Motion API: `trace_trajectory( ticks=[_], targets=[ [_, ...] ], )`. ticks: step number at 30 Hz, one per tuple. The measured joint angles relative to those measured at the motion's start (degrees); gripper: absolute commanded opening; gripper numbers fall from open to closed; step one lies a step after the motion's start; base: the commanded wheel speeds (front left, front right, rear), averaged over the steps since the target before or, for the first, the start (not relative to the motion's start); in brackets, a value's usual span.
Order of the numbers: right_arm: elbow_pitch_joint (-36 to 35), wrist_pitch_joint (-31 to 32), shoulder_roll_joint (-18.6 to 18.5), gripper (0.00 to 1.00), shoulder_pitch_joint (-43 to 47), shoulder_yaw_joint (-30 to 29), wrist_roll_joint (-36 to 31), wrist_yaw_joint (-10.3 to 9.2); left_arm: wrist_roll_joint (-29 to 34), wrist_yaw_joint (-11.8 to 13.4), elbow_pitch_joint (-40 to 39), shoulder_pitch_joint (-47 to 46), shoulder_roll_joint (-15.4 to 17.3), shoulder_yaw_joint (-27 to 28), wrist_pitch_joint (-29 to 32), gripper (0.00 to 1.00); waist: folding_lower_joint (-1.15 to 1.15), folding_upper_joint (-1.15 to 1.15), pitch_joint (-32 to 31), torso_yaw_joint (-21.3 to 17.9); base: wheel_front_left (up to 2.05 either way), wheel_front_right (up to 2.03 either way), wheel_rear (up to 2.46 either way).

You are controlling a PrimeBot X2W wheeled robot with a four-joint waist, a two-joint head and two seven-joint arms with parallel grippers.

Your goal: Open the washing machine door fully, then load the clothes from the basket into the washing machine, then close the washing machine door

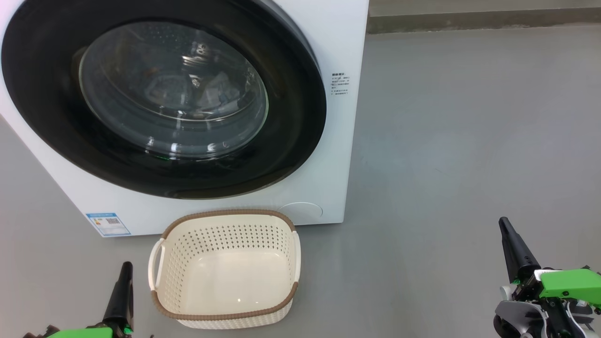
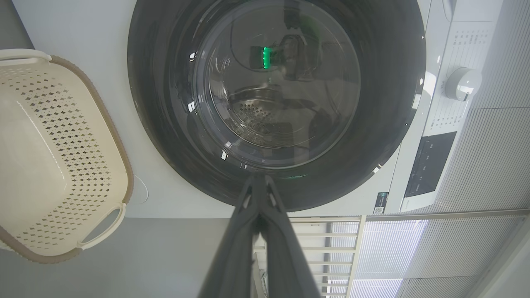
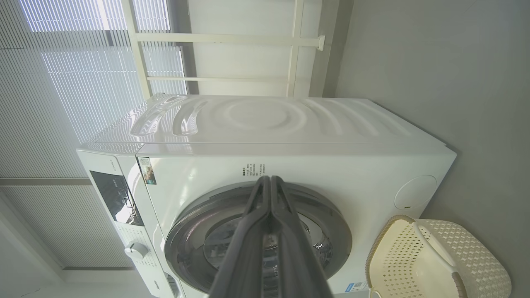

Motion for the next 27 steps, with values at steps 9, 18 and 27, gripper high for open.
trace_trajectory(
  ticks=[9,18,27],
  targets=[
    [0.0,0.1,0.1,0.0,0.0,0.0,0.0,0.0,0.0,0.0,0.0,0.0,0.0,0.0,0.0,0.0,0.0,0.0,0.0,0.0,0.0,0.0,0.0],
    [0.0,0.3,0.2,0.0,0.0,0.0,0.0,0.0,0.0,0.0,0.0,0.0,0.0,0.0,0.0,0.0,0.0,0.0,0.0,0.0,0.0,0.0,0.0],
    [0.0,0.3,0.2,0.0,0.0,-0.1,0.0,0.0,0.0,0.0,0.0,0.0,0.0,0.0,0.0,0.0,0.0,0.0,0.0,0.0,0.0,0.0,0.0]
  ],
)
